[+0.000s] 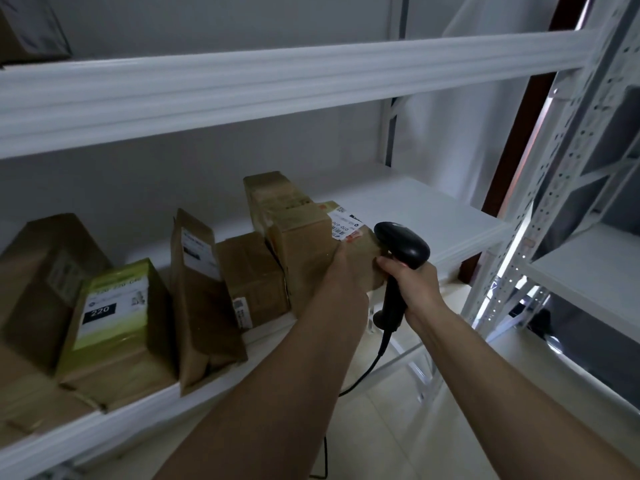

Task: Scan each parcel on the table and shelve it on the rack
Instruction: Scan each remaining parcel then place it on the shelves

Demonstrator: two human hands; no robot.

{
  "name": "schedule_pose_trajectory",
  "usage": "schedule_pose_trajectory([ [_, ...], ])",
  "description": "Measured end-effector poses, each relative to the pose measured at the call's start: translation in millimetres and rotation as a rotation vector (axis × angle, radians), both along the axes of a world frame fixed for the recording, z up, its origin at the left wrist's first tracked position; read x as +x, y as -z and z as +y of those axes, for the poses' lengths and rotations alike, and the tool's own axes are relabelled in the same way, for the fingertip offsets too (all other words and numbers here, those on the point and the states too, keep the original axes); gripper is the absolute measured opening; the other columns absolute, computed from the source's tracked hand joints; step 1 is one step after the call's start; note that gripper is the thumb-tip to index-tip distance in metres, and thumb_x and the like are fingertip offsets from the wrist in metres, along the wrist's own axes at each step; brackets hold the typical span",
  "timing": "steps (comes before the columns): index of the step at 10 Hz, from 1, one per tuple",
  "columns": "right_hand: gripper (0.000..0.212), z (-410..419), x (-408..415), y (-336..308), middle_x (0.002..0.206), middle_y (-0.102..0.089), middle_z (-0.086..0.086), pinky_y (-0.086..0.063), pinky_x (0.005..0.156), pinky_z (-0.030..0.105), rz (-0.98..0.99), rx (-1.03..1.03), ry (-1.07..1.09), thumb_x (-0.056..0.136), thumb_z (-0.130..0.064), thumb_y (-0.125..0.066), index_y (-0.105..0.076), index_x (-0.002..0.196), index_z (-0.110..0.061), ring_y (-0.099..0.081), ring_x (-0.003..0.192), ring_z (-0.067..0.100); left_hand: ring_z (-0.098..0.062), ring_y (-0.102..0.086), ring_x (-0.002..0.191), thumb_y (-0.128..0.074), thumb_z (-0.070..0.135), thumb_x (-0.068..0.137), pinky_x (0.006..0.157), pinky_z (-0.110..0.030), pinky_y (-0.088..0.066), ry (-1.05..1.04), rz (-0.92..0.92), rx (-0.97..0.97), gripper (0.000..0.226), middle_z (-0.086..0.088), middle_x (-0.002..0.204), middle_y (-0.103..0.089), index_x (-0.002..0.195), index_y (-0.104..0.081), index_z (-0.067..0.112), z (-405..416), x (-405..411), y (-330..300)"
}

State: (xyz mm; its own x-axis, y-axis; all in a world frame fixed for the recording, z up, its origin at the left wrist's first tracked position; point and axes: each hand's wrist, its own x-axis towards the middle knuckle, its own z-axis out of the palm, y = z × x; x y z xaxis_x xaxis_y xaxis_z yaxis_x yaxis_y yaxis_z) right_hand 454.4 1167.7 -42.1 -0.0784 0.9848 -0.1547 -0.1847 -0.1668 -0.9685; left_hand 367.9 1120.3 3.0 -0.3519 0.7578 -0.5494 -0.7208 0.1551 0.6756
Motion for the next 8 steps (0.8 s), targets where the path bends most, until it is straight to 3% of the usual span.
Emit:
schedule_pose_trajectory([
  [1,0.017,-2,2,-1,0.084,-0.069,0.006,-0.051,0.071,0.029,-0.005,0.004,-0.007,0.079,-0.008,-0.075,-0.067,0.094,-0.012,-0.066,0.079,0.02,-0.016,-0.057,0.069,-0.053,0.034,0.098,0.059,-0.028,-0.049,0.028,0.058,0.038,0.028,-0.003,0.081,-0.058,0.114,-0.058,0.012,-6,-2,-7],
  [2,0.014,-14,6,-3,0.08,-0.066,0.003,-0.048,0.069,0.029,-0.03,0.05,0.012,0.08,-0.011,-0.075,-0.067,0.09,-0.016,-0.063,0.078,0.018,-0.019,-0.052,0.081,-0.072,0.029,0.086,0.077,-0.031,-0.049,0.079,0.097,-0.082,0.021,-0.003,0.09,-0.055,0.092,-0.055,0.018,-20,-8,-3],
  [3,0.015,-35,8,-5,0.075,-0.063,0.003,-0.05,0.069,0.032,-0.014,0.081,-0.041,0.079,-0.013,-0.076,-0.067,0.088,-0.02,-0.06,0.074,0.018,-0.021,-0.054,0.089,-0.071,0.018,0.087,0.081,-0.033,-0.047,0.105,0.178,-0.192,0.025,-0.008,0.103,-0.055,0.106,-0.059,0.009,-42,-15,17],
  [4,0.022,-60,-2,-9,0.071,-0.066,0.005,-0.052,0.067,0.035,0.064,0.06,-0.305,0.075,-0.008,-0.078,-0.069,0.094,-0.015,-0.062,0.067,0.018,-0.018,-0.059,0.076,-0.064,0.011,0.092,0.068,-0.029,-0.052,0.104,0.25,-0.205,0.005,-0.007,0.088,-0.06,0.093,-0.061,0.007,-66,-25,21],
  [5,0.045,-81,-19,-10,0.071,-0.068,0.004,-0.053,0.069,0.033,0.092,0.015,-0.567,0.06,-0.018,-0.085,-0.07,0.101,-0.012,-0.064,0.068,0.017,-0.015,-0.062,0.075,-0.061,0.009,0.091,0.062,-0.025,-0.05,0.152,0.43,-0.244,0.012,-0.003,0.079,-0.066,0.08,-0.062,0.013,-90,-42,20],
  [6,0.027,-99,-42,-12,0.07,-0.067,0.007,-0.053,0.064,0.031,0.156,0.051,-0.747,0.061,-0.02,-0.08,-0.076,0.087,-0.016,-0.063,0.063,0.018,-0.014,-0.061,0.074,-0.053,0.008,0.094,0.063,-0.023,-0.051,0.16,0.579,-0.215,0.02,-0.002,0.075,-0.066,0.077,-0.062,0.013,-126,-64,16],
  [7,0.007,-121,-68,-19,0.065,-0.065,0.007,-0.053,0.058,0.028,0.246,0.081,-0.882,0.07,-0.012,-0.074,-0.075,0.077,-0.012,-0.06,0.056,0.017,-0.016,-0.058,0.065,-0.043,0.0,0.096,0.052,-0.019,-0.051,0.006,0.702,-0.161,0.028,-0.006,0.071,-0.062,0.079,-0.061,0.011,-166,-89,10],
  [8,0.007,-148,-99,-23,0.062,-0.062,0.006,-0.051,0.054,0.027,0.269,0.107,-0.953,0.072,-0.011,-0.074,-0.068,0.076,-0.008,-0.057,0.052,0.017,-0.015,-0.053,0.054,-0.037,-0.007,0.094,0.055,-0.024,-0.048,-0.154,0.85,-0.11,0.036,-0.002,0.054,-0.057,0.071,-0.057,0.013,-208,-116,0],
])
